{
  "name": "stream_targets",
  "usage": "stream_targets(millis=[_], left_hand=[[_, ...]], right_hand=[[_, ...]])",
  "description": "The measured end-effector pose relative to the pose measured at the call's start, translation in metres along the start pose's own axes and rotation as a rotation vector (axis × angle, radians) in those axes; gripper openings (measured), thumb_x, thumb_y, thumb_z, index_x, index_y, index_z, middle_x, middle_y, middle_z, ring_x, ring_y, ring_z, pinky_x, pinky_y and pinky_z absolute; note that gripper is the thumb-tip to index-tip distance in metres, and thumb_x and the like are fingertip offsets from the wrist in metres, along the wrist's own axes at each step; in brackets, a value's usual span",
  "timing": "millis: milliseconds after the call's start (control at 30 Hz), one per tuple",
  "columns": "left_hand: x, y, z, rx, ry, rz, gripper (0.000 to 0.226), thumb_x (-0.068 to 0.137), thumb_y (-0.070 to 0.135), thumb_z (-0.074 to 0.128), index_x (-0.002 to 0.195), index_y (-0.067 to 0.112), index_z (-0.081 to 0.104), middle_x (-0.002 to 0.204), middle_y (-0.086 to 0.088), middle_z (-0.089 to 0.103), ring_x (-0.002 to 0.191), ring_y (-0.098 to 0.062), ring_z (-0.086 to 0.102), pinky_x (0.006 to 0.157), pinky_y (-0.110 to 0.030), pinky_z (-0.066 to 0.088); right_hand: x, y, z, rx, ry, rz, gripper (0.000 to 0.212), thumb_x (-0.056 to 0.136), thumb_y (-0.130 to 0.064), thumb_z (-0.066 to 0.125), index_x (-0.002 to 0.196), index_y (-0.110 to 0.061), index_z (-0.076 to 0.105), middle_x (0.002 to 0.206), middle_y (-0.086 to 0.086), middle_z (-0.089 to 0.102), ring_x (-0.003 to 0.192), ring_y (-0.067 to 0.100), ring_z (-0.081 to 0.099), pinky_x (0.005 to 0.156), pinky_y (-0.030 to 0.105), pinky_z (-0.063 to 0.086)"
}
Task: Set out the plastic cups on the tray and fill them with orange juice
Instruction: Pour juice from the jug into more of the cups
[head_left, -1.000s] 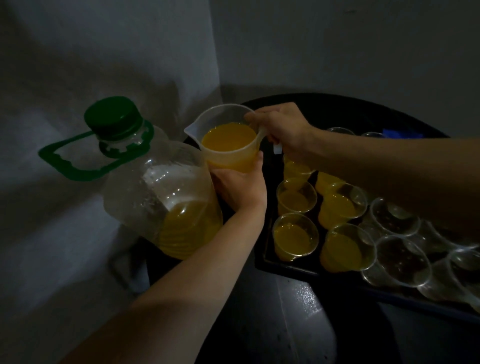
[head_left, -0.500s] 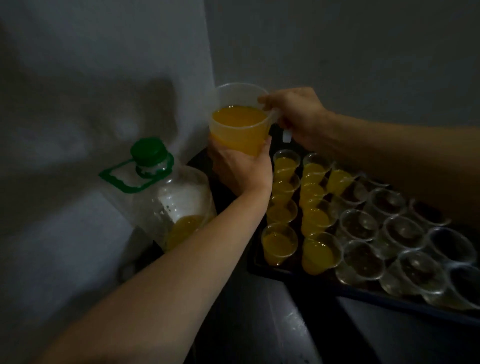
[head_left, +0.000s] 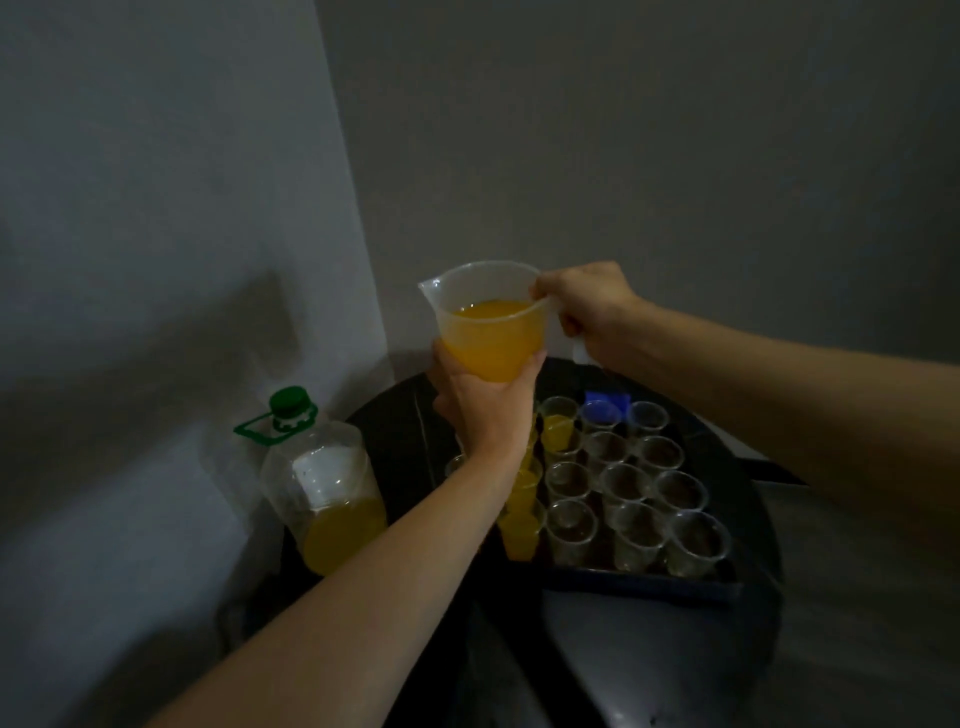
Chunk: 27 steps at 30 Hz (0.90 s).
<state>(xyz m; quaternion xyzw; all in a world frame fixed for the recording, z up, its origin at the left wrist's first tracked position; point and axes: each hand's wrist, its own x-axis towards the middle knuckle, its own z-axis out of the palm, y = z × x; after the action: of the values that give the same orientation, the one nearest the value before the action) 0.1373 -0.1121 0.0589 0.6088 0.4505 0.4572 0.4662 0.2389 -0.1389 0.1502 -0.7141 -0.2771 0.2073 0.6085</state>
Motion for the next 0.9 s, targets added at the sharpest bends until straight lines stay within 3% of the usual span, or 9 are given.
stream_targets(millis=[133, 300, 433, 700, 900], left_hand=[[-0.041, 0.004, 0.011, -0.01, -0.025, -0.006, 0.116, 0.068, 0.052, 0.089, 0.157, 0.031, 0.017, 0.15, 0.0, 0.036, 0.141, -0.028, 0.036, 0.116, -0.054, 0.033], [-0.071, -0.01, 0.038, -0.089, -0.112, -0.016, 0.117, 0.068, 0.052, 0.089, 0.156, 0.036, 0.015, 0.151, 0.003, 0.035, 0.14, -0.023, 0.037, 0.113, -0.048, 0.038], [-0.078, -0.026, 0.064, -0.117, -0.171, -0.034, 0.122, 0.06, 0.063, 0.088, 0.156, 0.037, 0.017, 0.151, 0.004, 0.038, 0.138, -0.022, 0.042, 0.11, -0.051, 0.043], [-0.088, -0.046, 0.105, -0.238, -0.28, -0.117, 0.117, 0.066, 0.052, 0.09, 0.157, 0.034, 0.018, 0.149, 0.007, 0.041, 0.135, -0.015, 0.045, 0.11, -0.037, 0.04], [-0.091, -0.062, 0.119, -0.272, -0.366, -0.126, 0.121, 0.057, 0.071, 0.085, 0.154, 0.047, 0.017, 0.148, 0.014, 0.042, 0.134, -0.009, 0.046, 0.112, -0.045, 0.041]], right_hand=[[-0.027, 0.007, -0.037, -0.005, 0.018, 0.035, 0.02, 0.083, -0.009, 0.071, 0.07, -0.01, 0.056, 0.056, 0.005, 0.042, 0.047, 0.013, 0.036, 0.044, 0.028, 0.031], [-0.035, 0.027, -0.071, -0.028, 0.068, 0.08, 0.018, 0.085, -0.018, 0.073, 0.075, -0.006, 0.063, 0.055, 0.003, 0.045, 0.044, 0.011, 0.039, 0.043, 0.026, 0.034], [-0.029, 0.046, -0.089, -0.028, 0.154, 0.122, 0.041, 0.092, -0.035, 0.068, 0.1, 0.005, 0.072, 0.055, 0.001, 0.046, 0.045, 0.011, 0.039, 0.039, 0.022, 0.033], [-0.007, 0.069, -0.114, -0.107, 0.179, 0.142, 0.036, 0.097, -0.024, 0.063, 0.108, 0.011, 0.068, 0.059, 0.005, 0.044, 0.046, 0.012, 0.035, 0.036, 0.016, 0.03], [0.014, 0.078, -0.127, -0.204, 0.16, 0.174, 0.029, 0.097, -0.023, 0.062, 0.103, 0.005, 0.071, 0.07, 0.006, 0.052, 0.054, 0.012, 0.039, 0.048, 0.025, 0.033]])
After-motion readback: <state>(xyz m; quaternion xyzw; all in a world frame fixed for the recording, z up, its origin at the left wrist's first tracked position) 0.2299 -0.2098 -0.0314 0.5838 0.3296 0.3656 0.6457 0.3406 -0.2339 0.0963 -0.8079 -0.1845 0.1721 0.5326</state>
